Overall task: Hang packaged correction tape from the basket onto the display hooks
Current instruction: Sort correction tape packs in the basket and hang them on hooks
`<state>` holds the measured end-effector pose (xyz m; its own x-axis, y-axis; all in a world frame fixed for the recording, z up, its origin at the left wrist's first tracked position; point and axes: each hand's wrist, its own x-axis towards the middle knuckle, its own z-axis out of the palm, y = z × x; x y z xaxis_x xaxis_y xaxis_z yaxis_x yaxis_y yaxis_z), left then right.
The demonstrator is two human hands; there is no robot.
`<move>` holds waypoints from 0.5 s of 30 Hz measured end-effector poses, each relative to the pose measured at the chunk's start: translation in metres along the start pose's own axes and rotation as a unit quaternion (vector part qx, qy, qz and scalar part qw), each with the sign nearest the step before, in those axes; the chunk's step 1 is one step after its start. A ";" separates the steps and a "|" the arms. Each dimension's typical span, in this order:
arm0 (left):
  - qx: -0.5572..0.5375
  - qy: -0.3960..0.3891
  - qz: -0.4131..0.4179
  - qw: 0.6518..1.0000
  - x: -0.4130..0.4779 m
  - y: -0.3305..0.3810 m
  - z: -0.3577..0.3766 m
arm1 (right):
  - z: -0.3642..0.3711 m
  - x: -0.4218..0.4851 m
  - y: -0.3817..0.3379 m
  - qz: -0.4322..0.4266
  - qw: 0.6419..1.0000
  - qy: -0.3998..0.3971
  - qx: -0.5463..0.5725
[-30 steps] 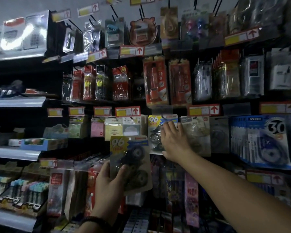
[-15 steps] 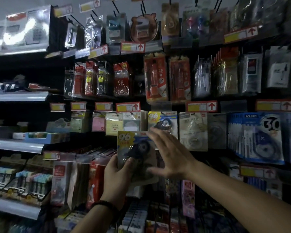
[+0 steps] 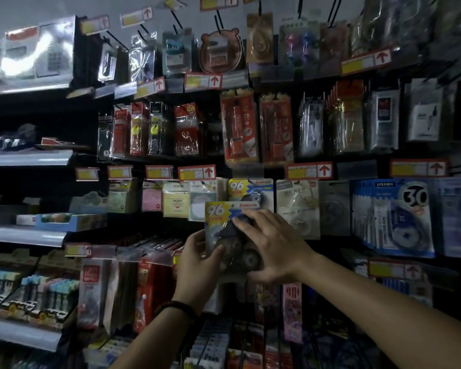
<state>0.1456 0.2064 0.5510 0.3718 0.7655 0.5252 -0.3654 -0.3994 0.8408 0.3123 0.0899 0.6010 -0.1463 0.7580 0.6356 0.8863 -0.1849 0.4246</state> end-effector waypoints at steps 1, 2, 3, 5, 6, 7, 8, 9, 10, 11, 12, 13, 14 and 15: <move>0.025 -0.010 0.015 1.000 -0.001 0.002 0.000 | -0.001 0.001 0.002 0.013 1.000 -0.002 -0.013; 0.066 -0.021 0.037 0.997 -0.002 0.004 -0.001 | -0.001 0.002 0.004 0.027 0.999 -0.003 -0.024; 0.129 -0.031 0.062 0.989 -0.002 0.003 -0.003 | -0.001 0.003 0.006 0.040 0.999 -0.004 -0.034; 0.256 -0.050 0.107 0.960 -0.002 0.003 -0.005 | -0.001 0.008 0.010 0.056 0.997 -0.009 -0.054; 0.301 -0.057 0.121 0.944 -0.002 0.003 -0.006 | -0.001 0.012 0.012 0.061 0.996 -0.013 -0.067; 0.329 -0.064 0.123 0.934 -0.001 0.003 -0.006 | -0.001 0.015 0.014 0.065 0.995 -0.016 -0.079; 0.345 -0.071 0.121 0.928 -0.001 0.003 -0.007 | -0.001 0.019 0.015 0.072 0.993 -0.018 -0.087; 0.355 -0.076 0.121 0.924 0.000 0.005 -0.007 | -0.002 0.022 0.016 0.079 0.992 -0.020 -0.094; 0.363 -0.081 0.126 0.920 0.000 0.006 -0.008 | -0.004 0.026 0.017 0.087 0.991 -0.023 -0.102; 0.374 -0.085 0.135 0.914 0.000 0.008 -0.008 | -0.005 0.029 0.018 0.094 0.989 -0.028 -0.110; 0.386 -0.086 0.145 0.907 0.001 0.008 -0.009 | -0.006 0.033 0.019 0.099 0.987 -0.036 -0.119; 0.400 -0.086 0.151 0.900 0.002 0.009 -0.010 | -0.007 0.037 0.020 0.103 0.986 -0.041 -0.126; 0.413 -0.086 0.152 0.894 0.002 0.011 -0.010 | -0.007 0.040 0.021 0.107 0.985 -0.043 -0.131; 0.424 -0.087 0.153 0.888 0.003 0.012 -0.011 | -0.007 0.042 0.021 0.110 0.984 -0.043 -0.135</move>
<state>0.1328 0.2092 0.5614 0.5184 0.4952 0.6971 0.2746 -0.8685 0.4128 0.3217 0.1135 0.6412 0.0839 0.7285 0.6798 0.7413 -0.5016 0.4460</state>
